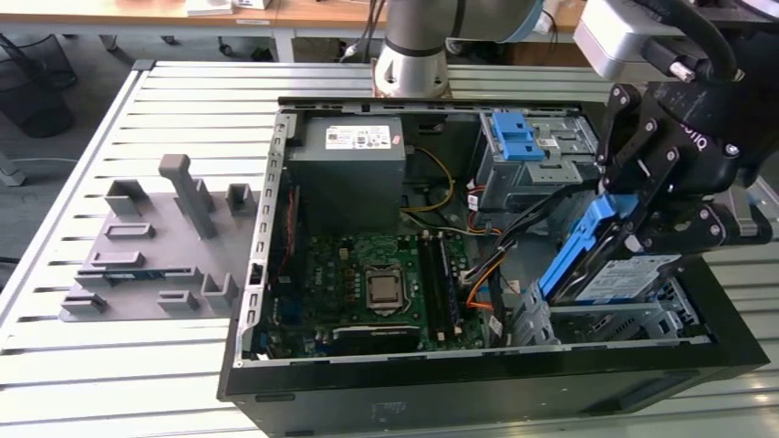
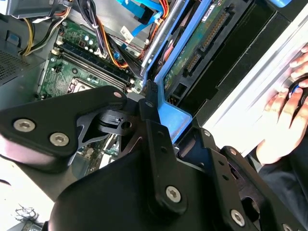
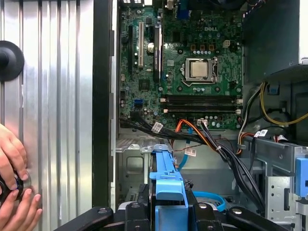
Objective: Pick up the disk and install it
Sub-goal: 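Insert the disk into the insertion slot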
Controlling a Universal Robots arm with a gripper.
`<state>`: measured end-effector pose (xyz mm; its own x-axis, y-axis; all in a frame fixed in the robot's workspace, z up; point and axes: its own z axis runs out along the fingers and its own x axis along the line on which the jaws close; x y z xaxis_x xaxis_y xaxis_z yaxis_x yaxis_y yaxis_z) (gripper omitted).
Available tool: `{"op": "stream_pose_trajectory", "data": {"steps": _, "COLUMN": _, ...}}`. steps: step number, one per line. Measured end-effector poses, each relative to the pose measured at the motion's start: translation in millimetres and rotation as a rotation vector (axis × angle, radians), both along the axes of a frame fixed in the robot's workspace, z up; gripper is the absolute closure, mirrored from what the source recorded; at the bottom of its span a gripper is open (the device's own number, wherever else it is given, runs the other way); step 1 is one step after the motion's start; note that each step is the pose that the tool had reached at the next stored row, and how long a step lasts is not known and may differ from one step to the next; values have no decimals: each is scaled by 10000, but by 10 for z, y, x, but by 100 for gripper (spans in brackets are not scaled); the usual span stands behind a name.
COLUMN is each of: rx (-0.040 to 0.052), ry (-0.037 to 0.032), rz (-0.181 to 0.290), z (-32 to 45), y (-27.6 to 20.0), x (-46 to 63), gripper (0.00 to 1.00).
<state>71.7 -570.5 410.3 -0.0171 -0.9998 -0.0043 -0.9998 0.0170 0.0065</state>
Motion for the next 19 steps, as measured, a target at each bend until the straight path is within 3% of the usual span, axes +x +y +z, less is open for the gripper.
{"op": "stream_pose_trajectory", "data": {"steps": 19, "rx": 0, "ry": 0, "rz": 0, "z": -121, "y": 0, "x": 0, "gripper": 64}}
